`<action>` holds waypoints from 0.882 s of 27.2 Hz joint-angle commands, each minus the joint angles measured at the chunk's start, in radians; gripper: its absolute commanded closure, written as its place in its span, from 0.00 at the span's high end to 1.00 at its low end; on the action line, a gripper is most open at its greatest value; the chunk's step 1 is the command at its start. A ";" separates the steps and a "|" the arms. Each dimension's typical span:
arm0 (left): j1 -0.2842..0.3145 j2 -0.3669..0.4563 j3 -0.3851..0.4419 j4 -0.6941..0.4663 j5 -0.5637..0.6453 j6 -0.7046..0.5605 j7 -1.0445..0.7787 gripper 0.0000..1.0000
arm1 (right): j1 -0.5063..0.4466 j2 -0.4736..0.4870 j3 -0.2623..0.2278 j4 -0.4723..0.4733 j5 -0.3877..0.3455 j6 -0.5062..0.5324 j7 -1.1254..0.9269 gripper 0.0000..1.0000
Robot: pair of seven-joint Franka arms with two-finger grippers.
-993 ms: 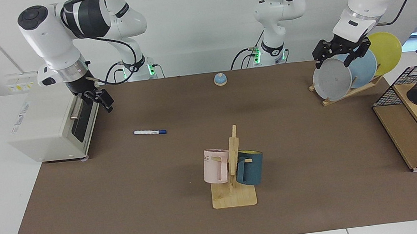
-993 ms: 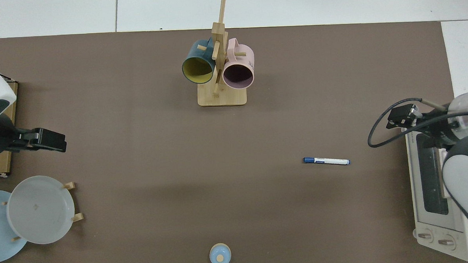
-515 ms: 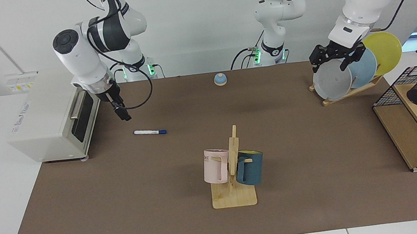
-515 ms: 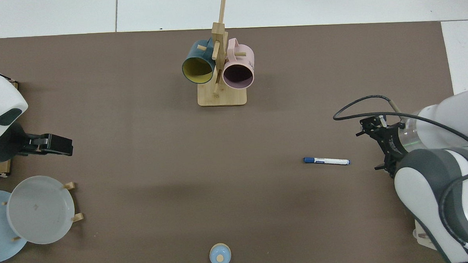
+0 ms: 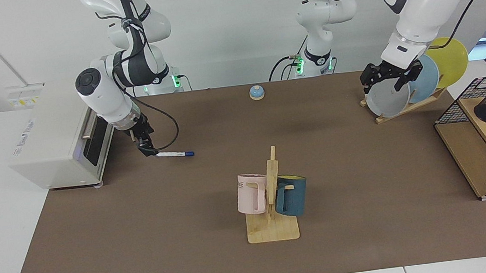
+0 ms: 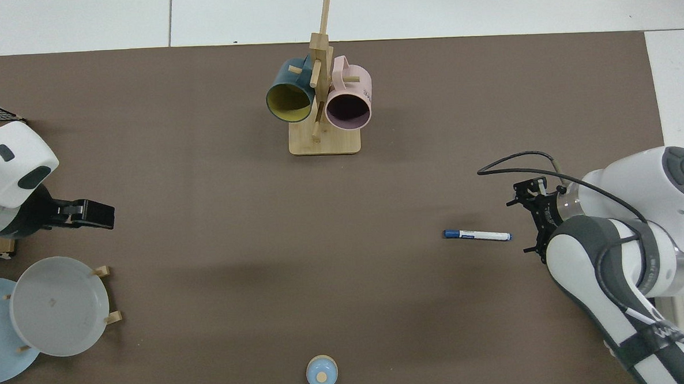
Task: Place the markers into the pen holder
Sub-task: 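Move the right gripper toward the white marker lying on the table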
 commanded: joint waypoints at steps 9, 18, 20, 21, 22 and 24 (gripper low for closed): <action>-0.047 -0.073 0.003 -0.099 0.057 0.098 0.327 1.00 | -0.036 0.118 0.010 -0.049 0.089 0.169 0.021 1.00; -0.062 -0.071 0.004 -0.099 0.054 0.107 0.485 1.00 | -0.004 0.130 0.010 -0.063 0.132 0.175 0.022 1.00; -0.065 -0.071 0.003 -0.099 0.052 0.107 0.518 1.00 | -0.002 0.129 0.010 -0.066 0.132 0.175 0.022 1.00; -0.070 -0.071 0.004 -0.099 0.046 0.109 0.546 1.00 | -0.004 0.129 0.010 -0.070 0.132 0.177 0.019 1.00; -0.073 -0.071 0.004 -0.099 0.040 0.112 0.570 1.00 | -0.002 0.130 0.011 -0.072 0.132 0.177 0.016 1.00; -0.072 -0.071 0.004 -0.101 0.035 0.111 0.635 1.00 | -0.002 0.132 0.010 -0.073 0.132 0.181 0.011 1.00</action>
